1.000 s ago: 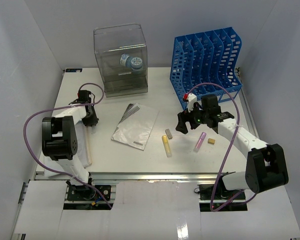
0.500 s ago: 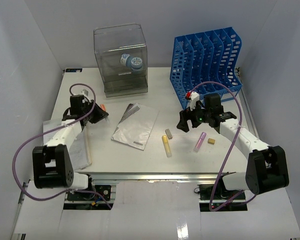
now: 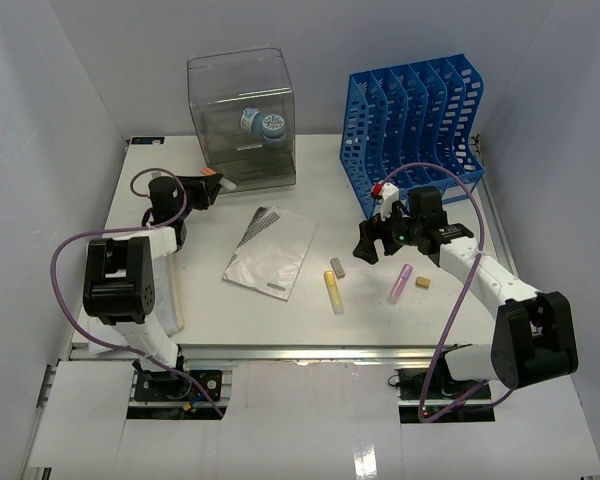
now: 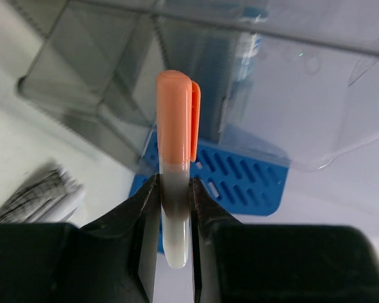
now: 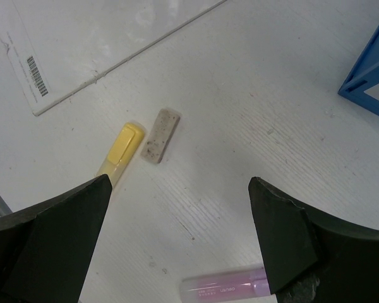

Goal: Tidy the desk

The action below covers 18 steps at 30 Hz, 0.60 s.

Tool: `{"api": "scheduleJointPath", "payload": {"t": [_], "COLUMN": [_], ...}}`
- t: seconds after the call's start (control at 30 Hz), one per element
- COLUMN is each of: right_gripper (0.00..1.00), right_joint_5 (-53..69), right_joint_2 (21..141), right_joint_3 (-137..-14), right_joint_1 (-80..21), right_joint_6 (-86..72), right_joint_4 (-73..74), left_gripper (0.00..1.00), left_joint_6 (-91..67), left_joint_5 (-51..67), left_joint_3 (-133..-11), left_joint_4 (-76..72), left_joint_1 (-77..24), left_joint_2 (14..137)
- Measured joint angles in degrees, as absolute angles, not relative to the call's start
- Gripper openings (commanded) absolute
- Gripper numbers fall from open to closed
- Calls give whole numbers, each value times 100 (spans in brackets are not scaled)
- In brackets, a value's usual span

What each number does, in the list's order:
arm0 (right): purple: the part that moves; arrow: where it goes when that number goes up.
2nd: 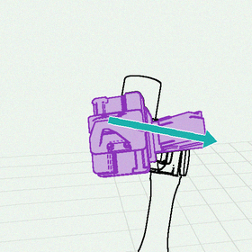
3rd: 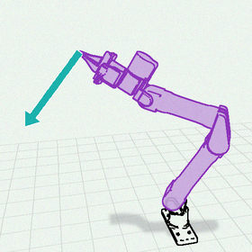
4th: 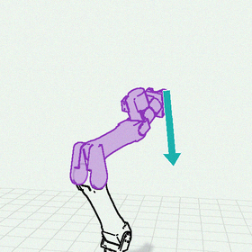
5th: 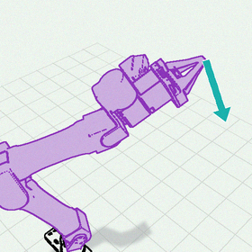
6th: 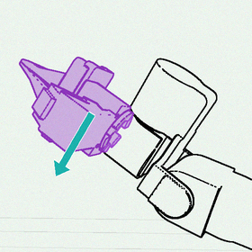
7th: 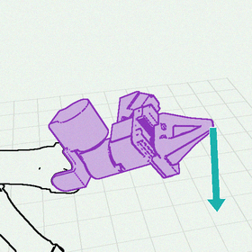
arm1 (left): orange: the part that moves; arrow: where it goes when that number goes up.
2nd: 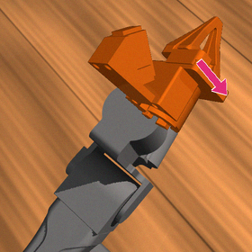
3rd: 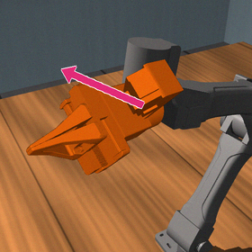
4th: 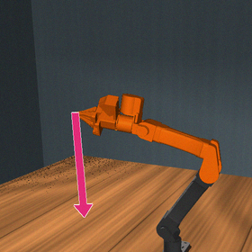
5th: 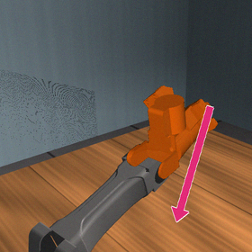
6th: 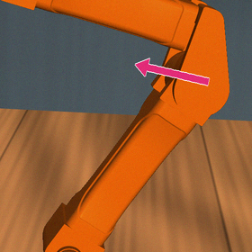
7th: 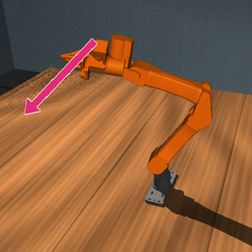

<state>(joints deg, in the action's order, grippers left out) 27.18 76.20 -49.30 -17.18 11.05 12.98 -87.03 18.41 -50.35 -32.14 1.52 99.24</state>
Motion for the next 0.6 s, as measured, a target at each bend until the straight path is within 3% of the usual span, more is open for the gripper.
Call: {"api": "scheduleJointPath", "payload": {"t": [0.37,0.6], "right_gripper": [96,94], "right_joint_5": [2716,2717], "right_joint_2": [7623,7623], "right_joint_3": [-4930,-4930], "right_joint_1": [-1691,-1685], "right_joint_6": [1100,1102], "right_joint_4": [1289,1288], "left_gripper": [20,60], "left_joint_6": [-9172,-9286], "left_joint_5": [1131,1129], "left_joint_3": [-6068,-6382], "left_joint_4": [-2840,-2518], "left_joint_1": [-194,-339], "left_joint_2": [10441,10898]}}
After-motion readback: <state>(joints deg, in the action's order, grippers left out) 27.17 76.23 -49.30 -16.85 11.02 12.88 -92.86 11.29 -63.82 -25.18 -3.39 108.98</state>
